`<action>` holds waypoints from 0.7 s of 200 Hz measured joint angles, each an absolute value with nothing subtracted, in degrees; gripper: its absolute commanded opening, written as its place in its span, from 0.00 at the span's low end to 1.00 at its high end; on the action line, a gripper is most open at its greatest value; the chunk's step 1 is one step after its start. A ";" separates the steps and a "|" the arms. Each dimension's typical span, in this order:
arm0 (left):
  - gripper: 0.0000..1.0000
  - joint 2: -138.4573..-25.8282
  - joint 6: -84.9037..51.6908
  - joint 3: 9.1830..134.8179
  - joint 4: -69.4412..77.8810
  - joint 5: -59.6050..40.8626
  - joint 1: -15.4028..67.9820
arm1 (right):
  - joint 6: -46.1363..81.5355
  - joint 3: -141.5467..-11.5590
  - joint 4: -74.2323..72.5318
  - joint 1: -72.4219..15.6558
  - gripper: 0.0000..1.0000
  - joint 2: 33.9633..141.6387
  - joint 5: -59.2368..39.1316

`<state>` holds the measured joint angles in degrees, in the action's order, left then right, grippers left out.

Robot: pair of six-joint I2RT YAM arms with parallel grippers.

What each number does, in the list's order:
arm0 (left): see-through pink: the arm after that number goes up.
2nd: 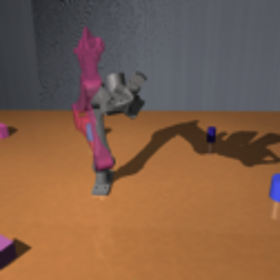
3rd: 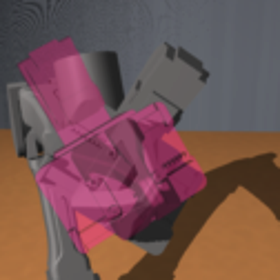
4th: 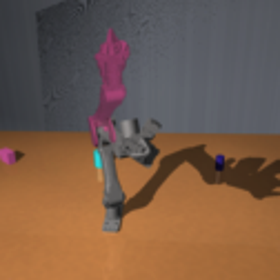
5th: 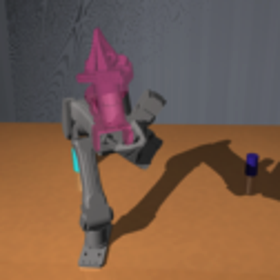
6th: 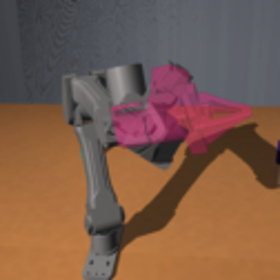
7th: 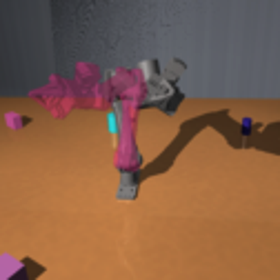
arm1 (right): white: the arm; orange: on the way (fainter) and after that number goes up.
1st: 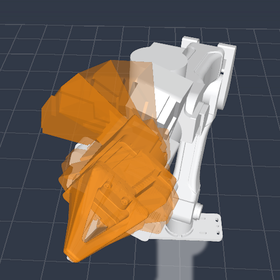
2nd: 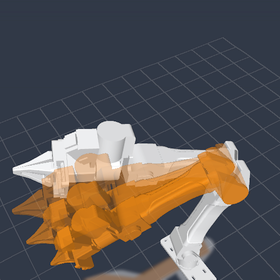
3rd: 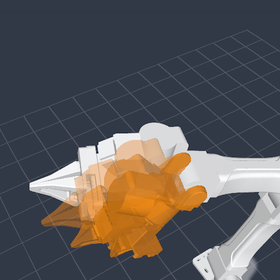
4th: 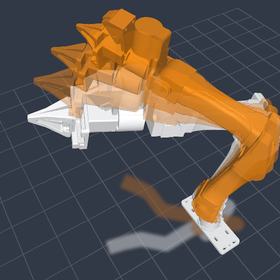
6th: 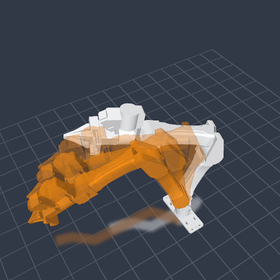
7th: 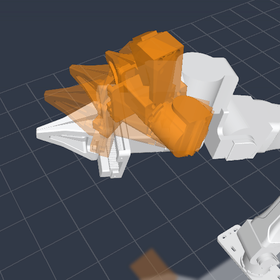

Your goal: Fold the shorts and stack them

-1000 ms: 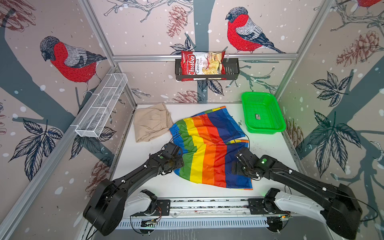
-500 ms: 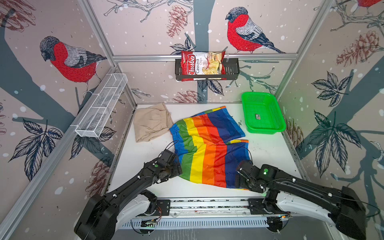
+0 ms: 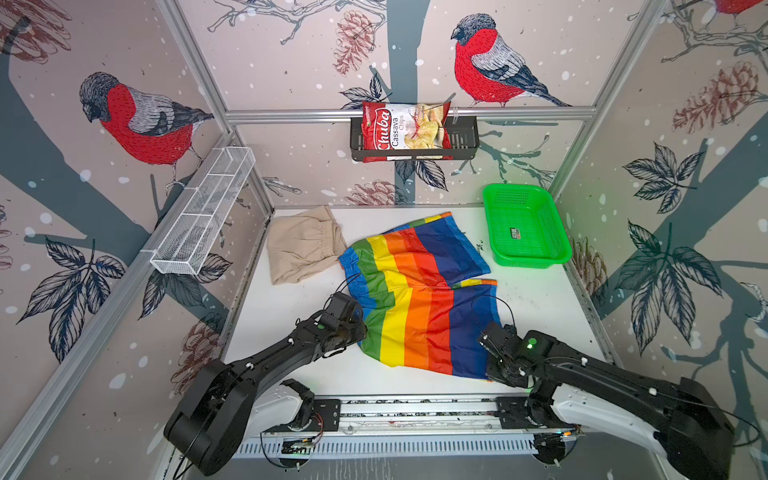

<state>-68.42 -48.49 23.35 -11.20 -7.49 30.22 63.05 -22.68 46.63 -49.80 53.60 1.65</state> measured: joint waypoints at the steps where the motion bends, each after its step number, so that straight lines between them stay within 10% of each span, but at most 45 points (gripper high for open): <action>1: 0.07 -68.51 -48.51 23.35 -11.07 -7.53 30.22 | 62.96 -22.65 46.39 -49.74 0.05 53.56 1.61; 140: 0.00 -57.06 -45.95 41.63 -36.36 -4.54 30.22 | 54.11 -45.45 48.86 -44.25 0.00 37.87 13.89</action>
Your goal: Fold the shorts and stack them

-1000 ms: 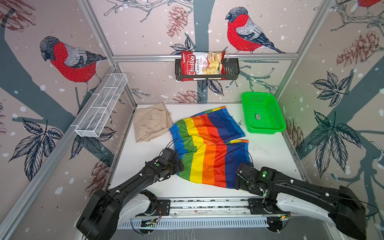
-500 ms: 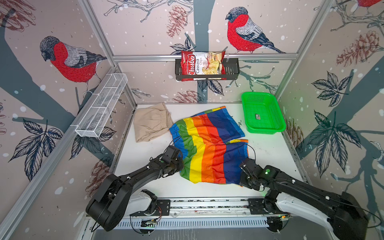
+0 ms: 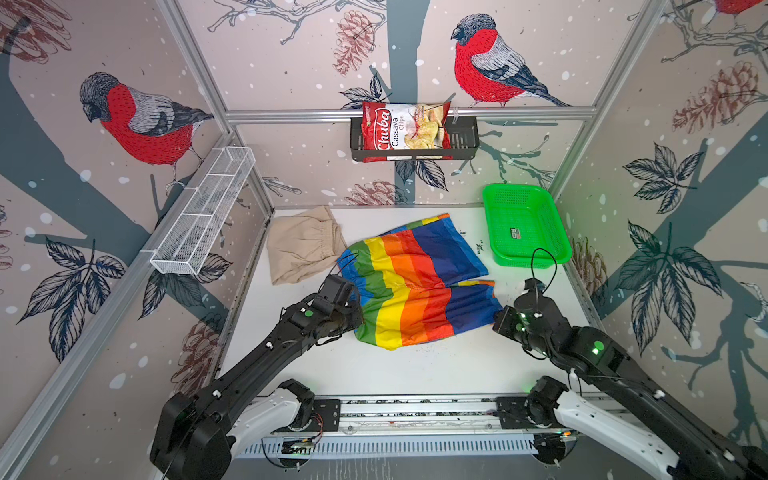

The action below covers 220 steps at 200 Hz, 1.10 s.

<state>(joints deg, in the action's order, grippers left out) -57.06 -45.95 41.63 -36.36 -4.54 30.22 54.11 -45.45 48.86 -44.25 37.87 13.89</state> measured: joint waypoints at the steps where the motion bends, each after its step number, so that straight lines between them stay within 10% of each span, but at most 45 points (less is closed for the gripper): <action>1: 0.00 -56.95 -45.93 41.69 -36.47 -4.49 30.22 | 54.13 -45.71 48.93 -44.25 0.00 37.87 14.00; 132: 0.09 -59.94 -43.81 58.13 -46.52 -3.40 29.71 | 38.11 -61.14 30.55 -42.06 0.00 49.12 31.90; 220: 0.24 -70.04 -38.35 57.56 -43.59 -10.72 14.98 | 32.60 -61.32 9.61 -19.22 0.00 70.91 17.47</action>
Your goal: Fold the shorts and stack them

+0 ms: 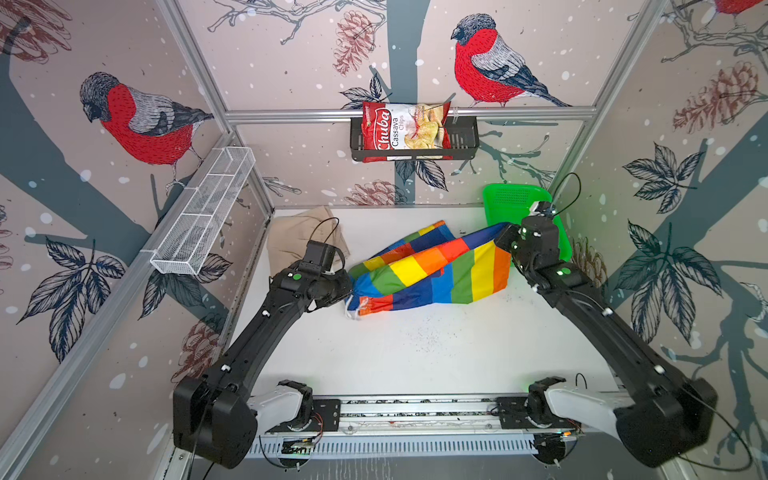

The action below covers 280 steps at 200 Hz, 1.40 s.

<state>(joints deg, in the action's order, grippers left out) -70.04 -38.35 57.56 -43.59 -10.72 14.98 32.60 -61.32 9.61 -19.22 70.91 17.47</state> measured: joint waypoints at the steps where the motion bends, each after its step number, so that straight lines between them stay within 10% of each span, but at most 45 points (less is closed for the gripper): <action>1: 0.23 -70.13 -38.30 57.56 -43.59 -10.74 14.90 | 32.53 -61.43 9.34 -19.07 0.00 71.40 17.39; 55: 0.19 -82.17 -35.40 59.70 -43.81 -11.62 11.03 | 30.13 -73.80 2.68 -17.89 0.00 92.68 10.17; 116: 0.71 -82.70 -32.69 60.90 -38.70 -12.51 10.96 | 29.69 -86.32 3.51 -17.91 0.00 110.65 3.25; 192: 0.74 -89.34 -32.64 62.46 -25.91 -10.41 16.43 | 29.47 -87.81 3.09 -17.72 0.00 113.97 0.75; 242: 0.61 -95.94 -33.06 66.19 -23.03 -8.91 17.87 | 28.69 -88.09 3.09 -17.04 0.00 115.55 -0.73; 280: 0.07 -99.24 -33.04 68.49 -23.22 -7.81 18.37 | 28.71 -87.72 2.66 -16.03 0.00 115.57 -2.04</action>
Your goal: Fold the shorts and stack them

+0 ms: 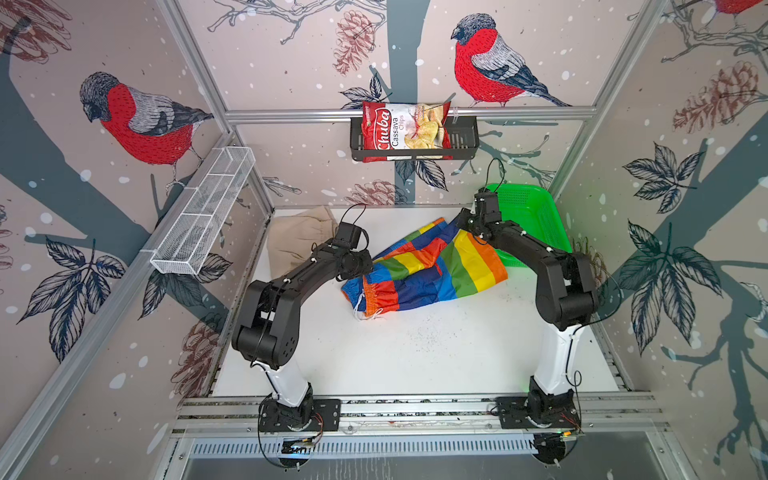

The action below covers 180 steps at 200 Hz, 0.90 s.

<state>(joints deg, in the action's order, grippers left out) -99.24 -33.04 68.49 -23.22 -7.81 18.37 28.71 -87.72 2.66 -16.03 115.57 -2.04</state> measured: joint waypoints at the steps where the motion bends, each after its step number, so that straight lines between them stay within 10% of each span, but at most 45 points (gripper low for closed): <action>1: 0.06 -99.24 -33.04 68.49 -23.24 -7.79 18.37 | 28.71 -87.70 2.66 -16.01 0.00 115.57 -2.09; 180: 0.00 -67.57 -41.91 43.88 -23.81 -7.77 18.52 | 28.25 -90.48 1.41 -18.55 0.00 108.05 -1.87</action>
